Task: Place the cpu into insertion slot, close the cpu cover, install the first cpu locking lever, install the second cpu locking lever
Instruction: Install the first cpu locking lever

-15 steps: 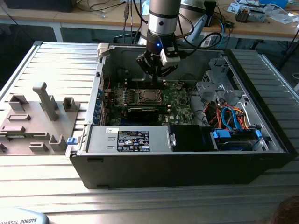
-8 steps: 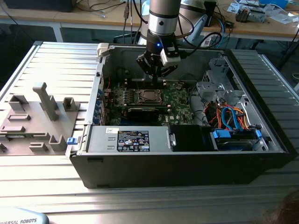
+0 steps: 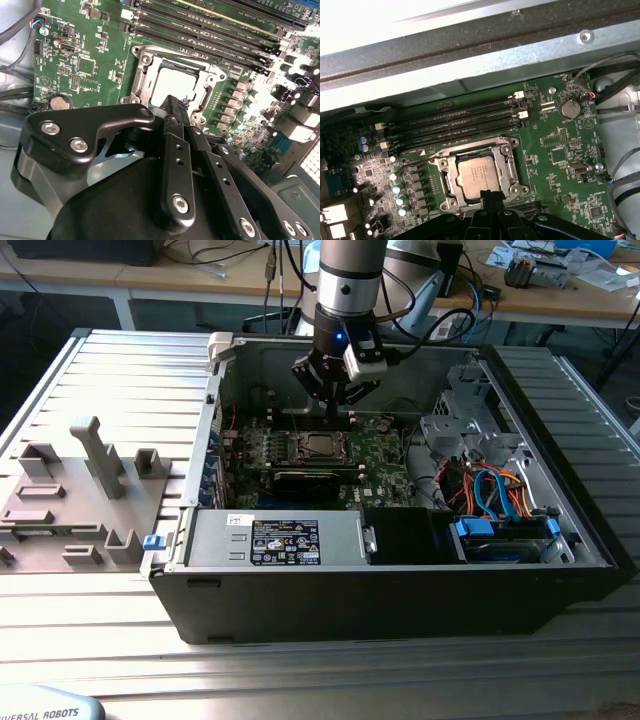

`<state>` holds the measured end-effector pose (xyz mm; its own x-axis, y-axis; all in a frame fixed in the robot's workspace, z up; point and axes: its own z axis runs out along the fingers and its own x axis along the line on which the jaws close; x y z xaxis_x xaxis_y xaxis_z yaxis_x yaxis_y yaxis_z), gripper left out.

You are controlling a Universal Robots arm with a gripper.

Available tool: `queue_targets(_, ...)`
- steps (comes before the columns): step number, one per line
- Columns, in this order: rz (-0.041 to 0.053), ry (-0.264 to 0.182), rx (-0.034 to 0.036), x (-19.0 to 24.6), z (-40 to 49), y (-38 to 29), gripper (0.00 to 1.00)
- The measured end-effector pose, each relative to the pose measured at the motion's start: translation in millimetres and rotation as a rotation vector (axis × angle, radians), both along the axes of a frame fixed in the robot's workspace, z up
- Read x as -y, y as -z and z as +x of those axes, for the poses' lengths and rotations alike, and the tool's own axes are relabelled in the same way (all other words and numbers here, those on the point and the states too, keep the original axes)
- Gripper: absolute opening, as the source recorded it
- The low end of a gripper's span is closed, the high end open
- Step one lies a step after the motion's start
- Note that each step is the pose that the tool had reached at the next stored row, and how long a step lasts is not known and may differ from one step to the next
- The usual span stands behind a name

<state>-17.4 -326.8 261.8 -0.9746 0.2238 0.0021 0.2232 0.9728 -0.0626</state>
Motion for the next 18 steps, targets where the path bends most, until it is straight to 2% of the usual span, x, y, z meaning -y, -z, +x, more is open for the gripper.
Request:
queue_targets(16, -0.0002, -0.019, 0.0001, 0.0, 0.0, 0.0, 0.11)
queue_targets(18, -0.0063, -0.022, 0.0001, -0.2, 0.1, 0.1, 0.11)
